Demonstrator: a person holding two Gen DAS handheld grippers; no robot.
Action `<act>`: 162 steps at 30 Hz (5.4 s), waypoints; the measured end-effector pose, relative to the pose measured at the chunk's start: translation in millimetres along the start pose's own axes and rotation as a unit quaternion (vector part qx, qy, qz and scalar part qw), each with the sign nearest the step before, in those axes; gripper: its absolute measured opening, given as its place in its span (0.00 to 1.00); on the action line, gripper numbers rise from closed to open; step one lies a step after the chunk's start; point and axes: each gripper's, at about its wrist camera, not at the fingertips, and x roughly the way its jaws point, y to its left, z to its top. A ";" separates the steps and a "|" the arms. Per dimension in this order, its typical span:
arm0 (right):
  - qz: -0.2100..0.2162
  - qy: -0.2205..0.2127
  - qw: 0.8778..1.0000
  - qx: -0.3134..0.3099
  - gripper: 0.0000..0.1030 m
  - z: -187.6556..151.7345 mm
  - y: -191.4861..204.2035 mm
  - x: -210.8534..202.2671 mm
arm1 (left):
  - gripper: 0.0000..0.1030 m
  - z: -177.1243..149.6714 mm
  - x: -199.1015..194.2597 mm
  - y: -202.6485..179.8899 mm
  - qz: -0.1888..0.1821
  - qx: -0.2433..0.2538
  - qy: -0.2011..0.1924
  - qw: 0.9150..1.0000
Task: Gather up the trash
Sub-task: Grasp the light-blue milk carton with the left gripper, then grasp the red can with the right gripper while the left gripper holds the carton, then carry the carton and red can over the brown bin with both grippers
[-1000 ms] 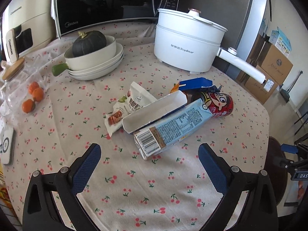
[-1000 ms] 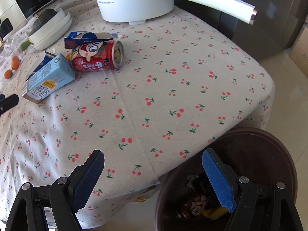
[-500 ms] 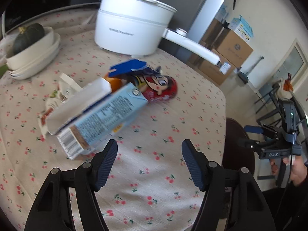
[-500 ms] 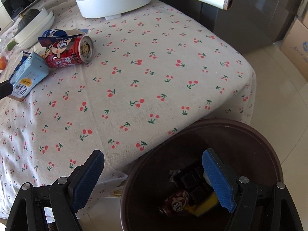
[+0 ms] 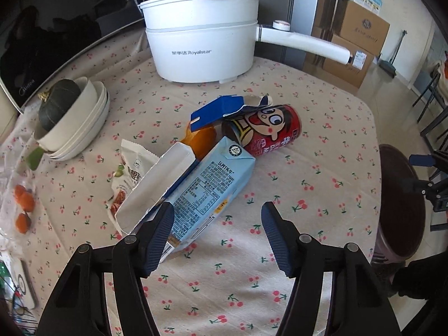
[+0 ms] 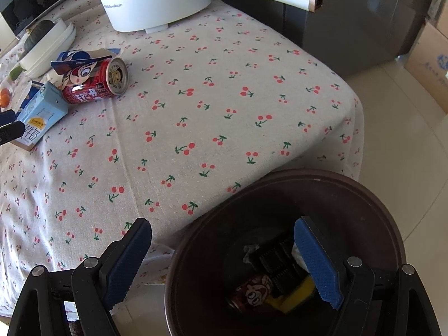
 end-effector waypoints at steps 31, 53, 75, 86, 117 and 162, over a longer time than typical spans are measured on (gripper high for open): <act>0.044 -0.041 0.998 0.008 0.97 47.1 67.6 19.6 | 0.39 -82.3 -33.7 28.0 -0.004 -0.219 -0.023 0.976; -0.018 -0.092 0.996 -0.007 0.79 122.9 156.7 98.4 | 0.39 -121.9 -36.4 69.0 0.014 -0.261 -0.012 0.965; 0.018 -0.076 0.996 -0.047 0.94 127.4 143.7 62.3 | 0.39 -118.0 -52.3 70.0 0.017 -0.284 -0.049 0.957; -0.116 -0.013 0.937 -0.330 0.92 171.8 176.6 125.9 | 0.39 -119.8 -33.9 78.4 0.018 -0.276 -0.034 0.961; 0.010 -0.015 0.982 -0.187 0.54 14.8 81.8 -16.7 | 0.39 -124.8 -104.7 -41.4 -0.003 -0.226 -0.056 0.973; -0.024 0.019 0.999 -0.029 0.54 -90.6 -108.8 -63.7 | 0.87 -48.7 -27.4 -247.7 -0.100 -0.052 -0.013 0.993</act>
